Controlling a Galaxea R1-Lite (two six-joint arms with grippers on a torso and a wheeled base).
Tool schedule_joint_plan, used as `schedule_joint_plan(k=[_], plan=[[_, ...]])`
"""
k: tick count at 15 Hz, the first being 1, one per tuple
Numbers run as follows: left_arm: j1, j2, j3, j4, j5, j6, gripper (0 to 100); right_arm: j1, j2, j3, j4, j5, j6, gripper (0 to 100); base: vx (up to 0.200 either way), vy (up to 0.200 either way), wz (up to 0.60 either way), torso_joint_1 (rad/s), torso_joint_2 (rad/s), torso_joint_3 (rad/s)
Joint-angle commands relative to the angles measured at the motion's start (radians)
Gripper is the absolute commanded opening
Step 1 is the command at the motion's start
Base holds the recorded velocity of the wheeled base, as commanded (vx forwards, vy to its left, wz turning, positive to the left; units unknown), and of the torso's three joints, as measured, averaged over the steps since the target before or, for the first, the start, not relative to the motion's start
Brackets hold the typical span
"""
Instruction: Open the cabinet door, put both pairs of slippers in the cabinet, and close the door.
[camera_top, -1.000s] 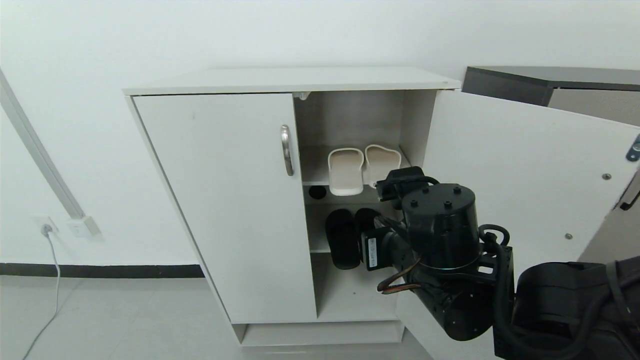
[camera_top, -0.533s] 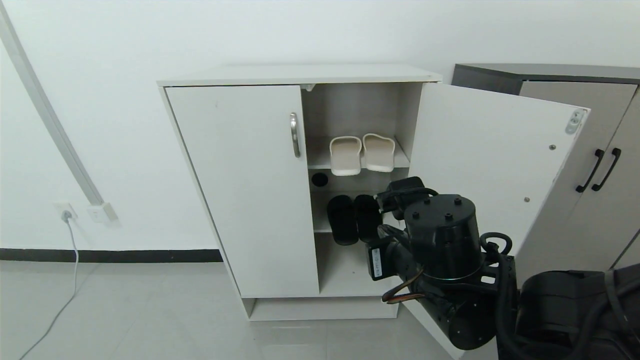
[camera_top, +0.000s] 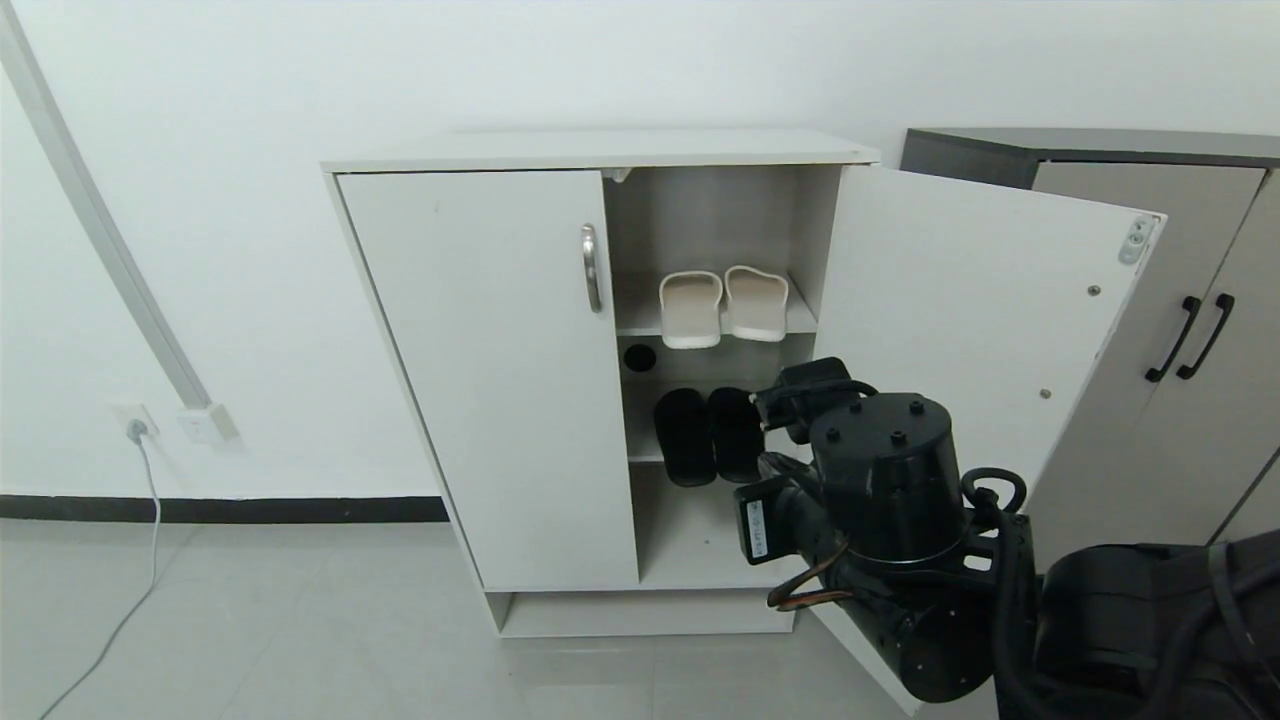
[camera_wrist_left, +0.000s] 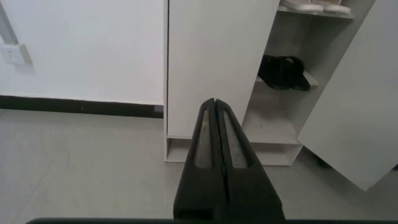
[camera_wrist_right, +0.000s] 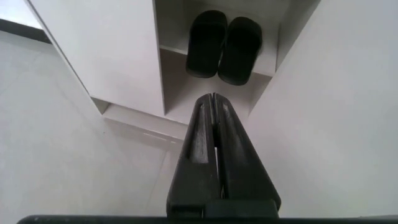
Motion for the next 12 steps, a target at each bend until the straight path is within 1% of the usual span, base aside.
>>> schedule_joint_plan(k=[1,9,10,12], plan=[[0.0,0.0,0.0,0.0,0.001,0.0,0,0.001,0.005,0.002,-0.001,0.0,0.0,0,0.0,0.0,0.0,0.0,0.0,0.0],[0.0,0.0,0.0,0.0,0.001,-0.002,0,-0.005,0.011,0.002,-0.001,0.008,0.0,0,0.0,0.0,0.0,0.0,0.0,0.0],[0.0,0.0,0.0,0.0,0.001,-0.002,0,-0.005,0.011,0.002,-0.001,0.008,0.0,0,0.0,0.0,0.0,0.007,-0.1,-0.105],[0.0,0.0,0.0,0.0,0.001,-0.002,0,-0.005,0.011,0.002,-0.001,0.008,0.0,0,0.0,0.0,0.0,0.014,-0.18,-0.273]])
